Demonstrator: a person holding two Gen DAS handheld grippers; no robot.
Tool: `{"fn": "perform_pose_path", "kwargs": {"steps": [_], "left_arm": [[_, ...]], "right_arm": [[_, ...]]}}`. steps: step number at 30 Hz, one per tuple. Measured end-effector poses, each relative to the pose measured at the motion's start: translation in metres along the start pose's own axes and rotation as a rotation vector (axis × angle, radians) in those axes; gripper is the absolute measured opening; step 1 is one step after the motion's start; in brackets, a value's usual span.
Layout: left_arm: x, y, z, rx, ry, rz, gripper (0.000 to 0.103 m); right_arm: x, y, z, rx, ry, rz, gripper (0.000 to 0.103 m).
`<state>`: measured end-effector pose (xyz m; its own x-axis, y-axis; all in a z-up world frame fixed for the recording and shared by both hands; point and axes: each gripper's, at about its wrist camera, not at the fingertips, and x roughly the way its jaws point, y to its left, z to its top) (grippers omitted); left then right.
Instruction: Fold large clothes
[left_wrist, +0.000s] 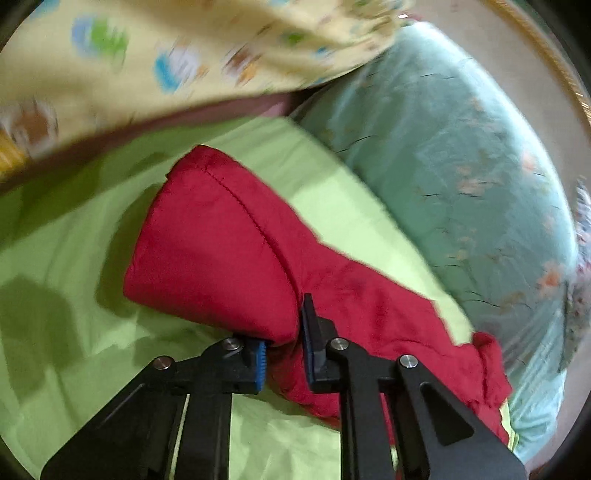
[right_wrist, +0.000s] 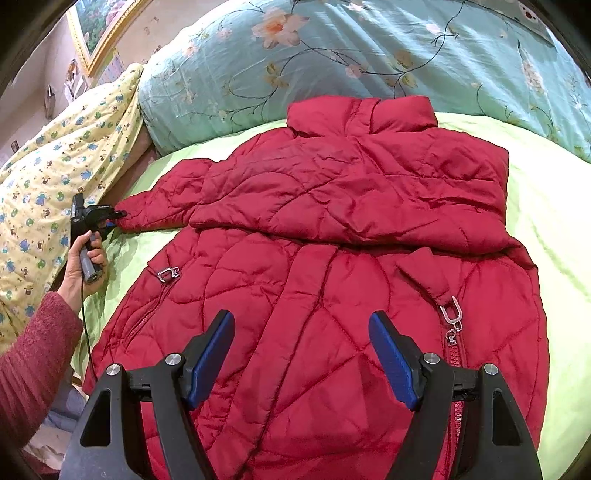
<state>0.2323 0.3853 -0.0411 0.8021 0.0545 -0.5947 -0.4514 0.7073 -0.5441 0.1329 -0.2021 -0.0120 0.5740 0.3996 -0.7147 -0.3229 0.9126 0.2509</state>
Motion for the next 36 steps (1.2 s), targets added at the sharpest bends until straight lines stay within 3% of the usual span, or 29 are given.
{"fn": "perform_pose_path", "kwargs": {"steps": [11,22,36], "left_arm": [[-0.056,-0.070,-0.021,0.131,-0.056,-0.188,0.011],[-0.072,-0.154,-0.070,0.281,0.017,-0.378,0.011],[-0.070,-0.244,-0.141,0.442,0.146,-0.518,0.011]], "right_arm": [[-0.006,-0.002,0.001,0.018,-0.005,0.016,0.077],[-0.016,-0.018,0.001,0.065,-0.019,0.018,0.077],[-0.021,-0.039,0.002,0.116,-0.034,0.016,0.077]]}}
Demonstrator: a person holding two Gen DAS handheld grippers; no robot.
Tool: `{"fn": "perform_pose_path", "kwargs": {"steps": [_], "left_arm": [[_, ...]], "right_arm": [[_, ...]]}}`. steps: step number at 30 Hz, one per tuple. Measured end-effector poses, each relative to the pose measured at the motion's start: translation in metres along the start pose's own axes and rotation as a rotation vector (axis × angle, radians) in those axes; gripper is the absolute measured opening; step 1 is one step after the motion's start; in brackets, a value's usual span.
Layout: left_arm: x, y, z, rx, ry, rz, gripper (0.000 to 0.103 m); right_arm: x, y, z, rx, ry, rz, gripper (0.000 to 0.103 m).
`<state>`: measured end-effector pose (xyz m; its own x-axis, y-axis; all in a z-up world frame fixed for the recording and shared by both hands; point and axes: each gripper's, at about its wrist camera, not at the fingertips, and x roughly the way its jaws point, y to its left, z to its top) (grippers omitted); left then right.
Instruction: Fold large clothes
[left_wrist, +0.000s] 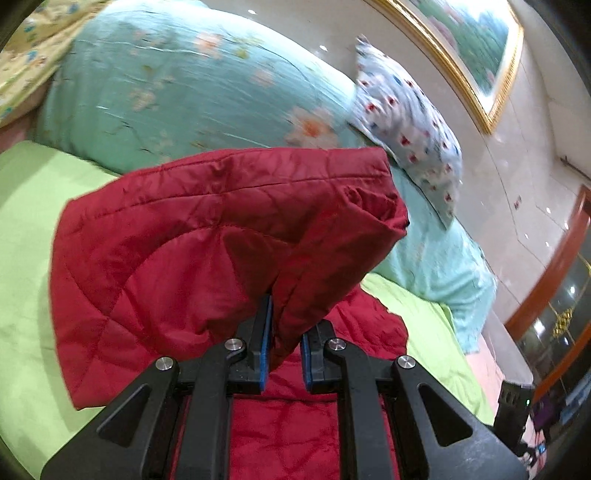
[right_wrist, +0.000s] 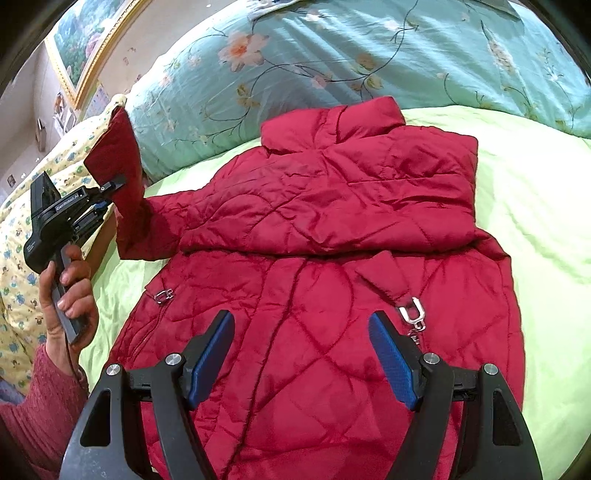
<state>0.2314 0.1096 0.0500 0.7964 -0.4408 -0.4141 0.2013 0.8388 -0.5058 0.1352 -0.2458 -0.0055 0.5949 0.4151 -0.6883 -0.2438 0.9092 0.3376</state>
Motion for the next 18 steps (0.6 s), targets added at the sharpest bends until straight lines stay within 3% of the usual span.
{"fn": "perform_pose_path", "kwargs": {"steps": [18], "left_arm": [[0.085,-0.088,-0.050,0.136,0.162,-0.056,0.011]], "right_arm": [[-0.019,-0.043,0.009,0.101,-0.056,0.013,0.077]]}}
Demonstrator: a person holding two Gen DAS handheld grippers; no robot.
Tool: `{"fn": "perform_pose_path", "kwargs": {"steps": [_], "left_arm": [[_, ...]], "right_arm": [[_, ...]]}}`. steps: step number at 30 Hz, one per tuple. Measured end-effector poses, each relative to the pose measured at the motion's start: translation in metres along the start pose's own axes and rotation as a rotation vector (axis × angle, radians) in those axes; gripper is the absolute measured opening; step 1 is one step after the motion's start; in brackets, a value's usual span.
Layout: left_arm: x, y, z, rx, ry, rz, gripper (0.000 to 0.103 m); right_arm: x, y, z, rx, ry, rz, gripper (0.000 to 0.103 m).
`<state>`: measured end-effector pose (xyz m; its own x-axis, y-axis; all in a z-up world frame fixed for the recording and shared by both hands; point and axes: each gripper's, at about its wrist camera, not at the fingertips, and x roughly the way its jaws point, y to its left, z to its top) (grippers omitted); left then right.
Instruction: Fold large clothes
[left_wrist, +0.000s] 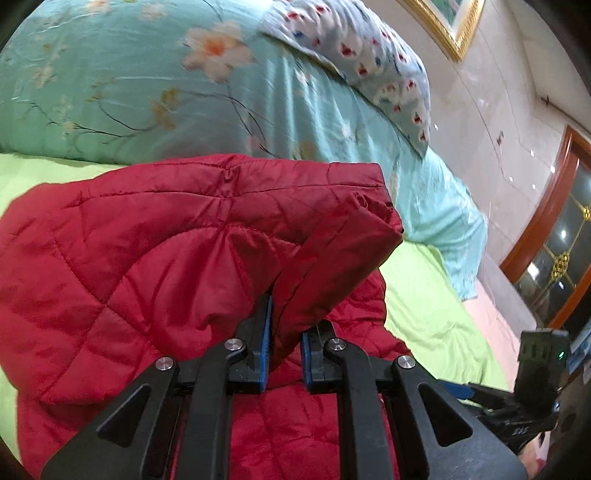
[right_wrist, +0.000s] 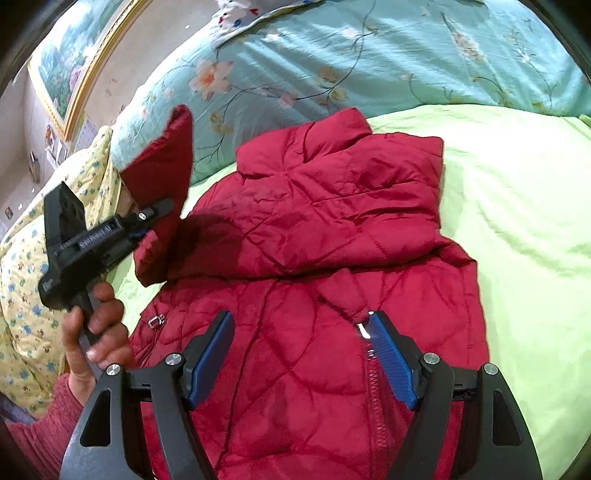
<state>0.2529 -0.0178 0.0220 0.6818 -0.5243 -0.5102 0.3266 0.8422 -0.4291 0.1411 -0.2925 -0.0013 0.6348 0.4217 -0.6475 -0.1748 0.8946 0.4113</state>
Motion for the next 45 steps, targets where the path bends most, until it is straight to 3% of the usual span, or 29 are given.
{"fn": "perform_pose_path", "kwargs": {"steps": [11,18,29,32,33,34,38,42,45], "left_arm": [[0.053,-0.038,-0.023,0.082,0.089,0.010,0.011],[0.086,-0.055,-0.044,0.180,0.152,0.066,0.011],[0.095,-0.059,-0.051,0.231,0.161,0.096,0.011],[0.096,-0.061,-0.052,0.244,0.160,0.105,0.012],[0.096,-0.061,-0.052,0.241,0.163,0.108,0.013],[0.095,-0.059,-0.052,0.231,0.171,0.100,0.014],[0.085,-0.053,-0.053,0.186,0.193,0.045,0.028],[0.068,-0.045,-0.052,0.158,0.213,0.012,0.029],[0.044,-0.034,-0.043,0.147,0.181,0.022,0.029]], "right_arm": [[-0.010,-0.036,0.015,0.100,-0.050,0.021,0.077],[-0.008,-0.062,0.036,0.195,-0.093,0.064,0.078],[0.070,-0.079,0.091,0.313,-0.039,0.202,0.074],[0.095,-0.075,0.097,0.312,0.012,0.200,0.053],[0.104,-0.073,0.097,0.308,0.032,0.200,0.032],[0.110,-0.073,0.097,0.308,0.048,0.194,0.020],[0.109,-0.072,0.096,0.287,0.031,0.164,0.012],[0.100,-0.071,0.098,0.261,0.004,0.143,0.010],[0.089,-0.068,0.102,0.227,-0.029,0.099,0.009]]}}
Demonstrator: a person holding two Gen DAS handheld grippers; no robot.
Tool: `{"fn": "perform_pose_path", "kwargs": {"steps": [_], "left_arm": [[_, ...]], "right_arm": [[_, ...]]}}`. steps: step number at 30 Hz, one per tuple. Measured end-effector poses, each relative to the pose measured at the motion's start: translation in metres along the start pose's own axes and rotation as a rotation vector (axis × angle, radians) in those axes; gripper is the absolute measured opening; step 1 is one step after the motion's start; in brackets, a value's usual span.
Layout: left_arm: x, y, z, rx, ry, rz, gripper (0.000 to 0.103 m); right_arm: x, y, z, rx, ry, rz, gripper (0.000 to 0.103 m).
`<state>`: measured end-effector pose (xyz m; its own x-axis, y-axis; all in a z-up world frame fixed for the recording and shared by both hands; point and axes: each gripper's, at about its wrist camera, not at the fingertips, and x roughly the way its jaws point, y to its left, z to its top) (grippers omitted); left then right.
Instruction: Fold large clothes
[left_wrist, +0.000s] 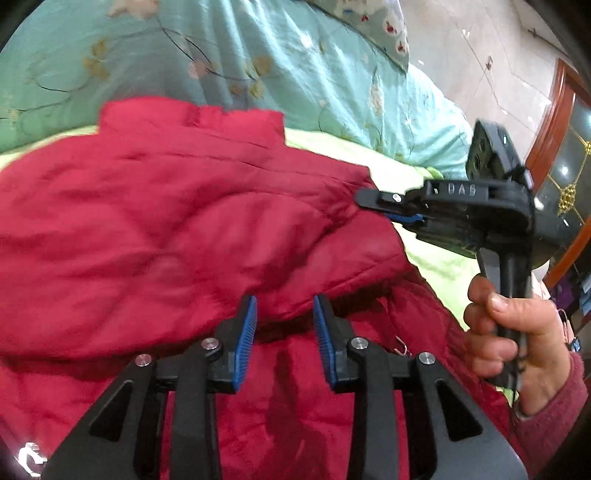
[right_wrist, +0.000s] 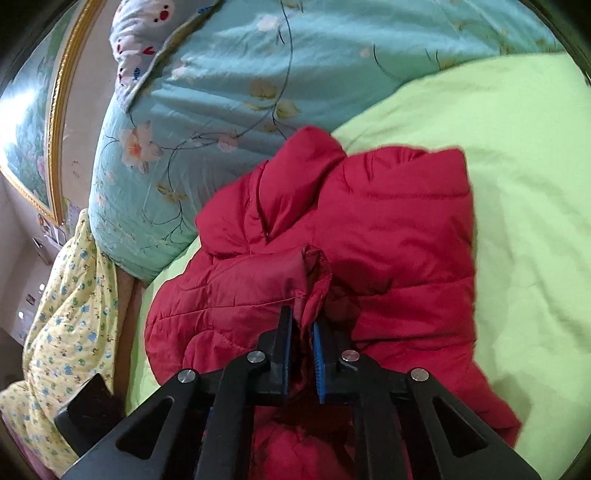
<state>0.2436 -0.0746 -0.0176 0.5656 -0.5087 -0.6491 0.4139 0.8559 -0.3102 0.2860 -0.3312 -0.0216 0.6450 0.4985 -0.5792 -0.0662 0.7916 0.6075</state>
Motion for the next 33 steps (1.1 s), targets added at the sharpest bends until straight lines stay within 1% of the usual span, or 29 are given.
{"fn": "perform_pose_path", "kwargs": {"steps": [2,5,7,9,11,13,15,17,18,19,21,22,23,24,25,26,29,33], "left_arm": [[-0.013,0.010,0.005,-0.006,-0.024,0.025,0.029],[-0.034,0.035,0.019,-0.020,-0.069,0.095,0.029],[-0.041,0.053,0.028,-0.037,-0.086,0.144,0.029],[-0.043,0.076,0.036,-0.076,-0.098,0.190,0.029],[-0.039,0.104,0.041,-0.127,-0.083,0.212,0.029],[-0.028,0.126,0.040,-0.169,-0.047,0.208,0.029],[-0.014,0.139,0.037,-0.197,-0.008,0.178,0.029],[0.000,0.147,0.028,-0.211,0.023,0.168,0.029],[0.003,0.147,0.025,-0.207,0.024,0.173,0.029],[0.004,0.145,0.022,-0.204,0.021,0.180,0.029],[0.006,0.142,0.021,-0.198,0.017,0.195,0.029],[0.007,0.140,0.021,-0.193,0.017,0.203,0.029],[0.008,0.139,0.021,-0.190,0.018,0.207,0.029],[0.008,0.138,0.021,-0.184,0.027,0.208,0.029],[0.008,0.137,0.021,-0.181,0.028,0.211,0.029],[0.008,0.137,0.021,-0.178,0.030,0.213,0.029],[0.007,0.139,0.022,-0.172,0.031,0.216,0.029],[0.006,0.138,0.022,-0.155,0.029,0.220,0.029]], "right_arm": [[-0.006,0.002,0.002,-0.030,-0.022,-0.034,0.008],[-0.007,0.001,0.004,-0.068,-0.034,-0.096,0.008],[-0.003,-0.002,0.002,-0.078,-0.026,-0.119,0.008],[0.002,-0.006,0.000,-0.082,-0.022,-0.145,0.008],[0.008,-0.009,-0.002,-0.093,-0.015,-0.166,0.008],[0.012,-0.008,-0.004,-0.101,-0.014,-0.183,0.009],[0.014,-0.007,-0.006,-0.111,-0.012,-0.197,0.010],[0.014,-0.003,-0.007,-0.130,-0.006,-0.214,0.019],[0.010,0.001,-0.007,-0.140,-0.011,-0.230,0.022],[0.005,0.005,-0.007,-0.149,-0.022,-0.244,0.023],[-0.014,0.023,-0.008,-0.197,-0.089,-0.281,0.024],[-0.026,0.036,-0.010,-0.231,-0.134,-0.285,0.025],[-0.033,0.046,-0.010,-0.258,-0.160,-0.276,0.026],[-0.036,0.055,-0.011,-0.279,-0.169,-0.264,0.031],[-0.035,0.063,-0.012,-0.302,-0.165,-0.252,0.038],[-0.029,0.073,-0.014,-0.333,-0.141,-0.237,0.040],[-0.002,0.082,-0.020,-0.376,-0.069,-0.243,0.040],[0.045,0.066,-0.034,-0.364,0.052,-0.316,0.039]]}}
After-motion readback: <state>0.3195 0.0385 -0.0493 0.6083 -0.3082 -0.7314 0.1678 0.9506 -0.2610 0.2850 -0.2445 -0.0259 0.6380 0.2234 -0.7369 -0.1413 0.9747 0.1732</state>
